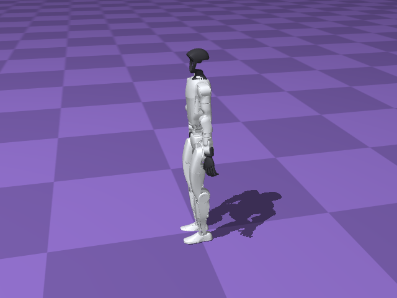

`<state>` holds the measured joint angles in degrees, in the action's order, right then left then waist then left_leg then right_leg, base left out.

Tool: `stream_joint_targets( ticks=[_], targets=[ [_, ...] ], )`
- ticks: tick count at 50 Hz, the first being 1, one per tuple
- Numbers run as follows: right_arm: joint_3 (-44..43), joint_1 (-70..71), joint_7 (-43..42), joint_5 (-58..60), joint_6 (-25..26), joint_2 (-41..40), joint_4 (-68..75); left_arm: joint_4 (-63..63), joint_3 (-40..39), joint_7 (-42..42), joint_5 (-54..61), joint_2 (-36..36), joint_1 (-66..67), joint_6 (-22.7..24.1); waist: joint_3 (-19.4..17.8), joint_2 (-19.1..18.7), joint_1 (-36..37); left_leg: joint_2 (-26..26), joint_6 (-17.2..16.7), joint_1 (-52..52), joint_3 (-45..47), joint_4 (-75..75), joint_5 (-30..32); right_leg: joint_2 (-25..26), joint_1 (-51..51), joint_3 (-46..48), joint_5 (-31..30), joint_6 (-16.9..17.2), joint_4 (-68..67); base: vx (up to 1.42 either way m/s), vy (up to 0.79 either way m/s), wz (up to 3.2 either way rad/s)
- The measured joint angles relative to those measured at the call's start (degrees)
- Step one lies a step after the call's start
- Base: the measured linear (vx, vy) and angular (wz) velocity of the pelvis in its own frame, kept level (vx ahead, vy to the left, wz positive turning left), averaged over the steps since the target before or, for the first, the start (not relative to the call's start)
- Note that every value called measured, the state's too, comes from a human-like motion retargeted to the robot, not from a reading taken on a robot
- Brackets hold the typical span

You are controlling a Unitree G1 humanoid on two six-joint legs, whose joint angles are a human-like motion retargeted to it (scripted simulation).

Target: Upper body actions

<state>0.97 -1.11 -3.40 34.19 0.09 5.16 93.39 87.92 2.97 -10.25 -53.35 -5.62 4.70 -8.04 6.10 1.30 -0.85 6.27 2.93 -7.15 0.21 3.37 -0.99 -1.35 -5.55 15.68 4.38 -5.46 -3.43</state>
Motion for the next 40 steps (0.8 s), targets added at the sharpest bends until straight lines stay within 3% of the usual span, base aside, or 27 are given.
stream_joint_targets(
  ticks=[6, 13, 17, 20, 25, 30, 35, 40],
  targets=[
    [-1.21, 0.7, 1.67, -1.37, 1.11, 1.43, 1.55, -1.51, -0.78, -4.7, 0.68, -0.69, -0.33, -0.09, -1.45, -0.05, 0.38, -0.07, -2.97, -4.35, -1.28, 4.74, 0.04, -0.85, -0.87, 2.75, -0.57, -0.85, 1.26, -0.17, -0.04, 0.45],
    [-2.57, 1.21, 3.21, 0.6, 2.39, 4.25, 2.71, -3.58, -1.99, -2.08, 3.39, -1.35, -1.45, 0.78, -4.7, -0.3, 3.67, -1.79, -14.55, -11.1, 6.62, 13.09, -1.85, -2.1, -1.66, 5.83, -0.23, -1.63, 1.43, -0.2, -0.03, 0.46],
    [-4.3, 1.92, 2.44, 3.26, 5.74, 4.8, 3.0, -1.52, -2.91, -2.52, 4.89, -1.95, -0.3, 1.45, -5.38, 0.36, 3.17, -4.84, -8.7, -13.02, 13.76, 13.54, -1.77, -4.08, -1.5, 7.34, -0.26, -1.05, 1.39, -0.1, 0.04, 0.4],
    [-4.16, 2.02, 2.08, 2.44, 5.25, 4.96, 2.04, 1.58, -3.52, -1.9, 4.5, -2.64, 0.64, 0.46, -5.51, 0.93, 2.53, -7.57, -4.79, -13.81, 16.82, 11.99, 3.27, -5.2, -1.59, 7.19, -0.13, -0.74, 1.01, 0.0, 0.07, 0.03],
    [-4.86, 2.69, 3.09, 0.31, 3.29, 4.56, -0.35, 5.3, -4.54, -0.24, 1.62, -3.05, 2.62, -2.27, -5.67, 0.68, 1.94, -11.34, -7.52, -14.52, 13.89, 9.33, 11.53, -5.29, -1.87, 6.0, 0.7, 0.13, -0.04, 0.04, 0.13, -0.21],
    [-5.02, 3.46, 2.94, -2.7, 1.98, 4.13, -2.05, 6.05, -5.45, -0.75, -0.29, -2.57, 3.98, -3.03, -5.39, 0.63, 0.34, -12.9, -7.26, -14.87, 9.07, 9.24, 13.44, -6.34, -2.57, 4.98, 1.28, 1.36, -1.07, 0.07, 0.2, -0.15],
    [-4.88, 3.83, 2.57, -4.65, 0.62, 4.27, -1.86, 4.08, -4.56, -1.24, -0.22, -2.61, 3.35, -3.2, -5.75, -0.23, -0.89, -12.72, -10.26, -12.63, 3.61, 8.31, 6.87, -6.81, -2.29, 4.85, 2.11, 3.49, -1.99, 0.09, 0.25, -0.04],
    [-4.26, 6.0, 3.74, 0.41, 3.06, 5.65, -0.95, -0.03, -4.04, 0.03, 0.14, -2.7, 1.46, -0.64, -6.24, -0.54, -1.55, -10.62, -4.22, -10.93, 7.77, 6.61, 1.8, -8.53, -4.22, 2.6, 2.32, 5.64, -4.79, 0.12, 0.43, -0.4]
  ],
)
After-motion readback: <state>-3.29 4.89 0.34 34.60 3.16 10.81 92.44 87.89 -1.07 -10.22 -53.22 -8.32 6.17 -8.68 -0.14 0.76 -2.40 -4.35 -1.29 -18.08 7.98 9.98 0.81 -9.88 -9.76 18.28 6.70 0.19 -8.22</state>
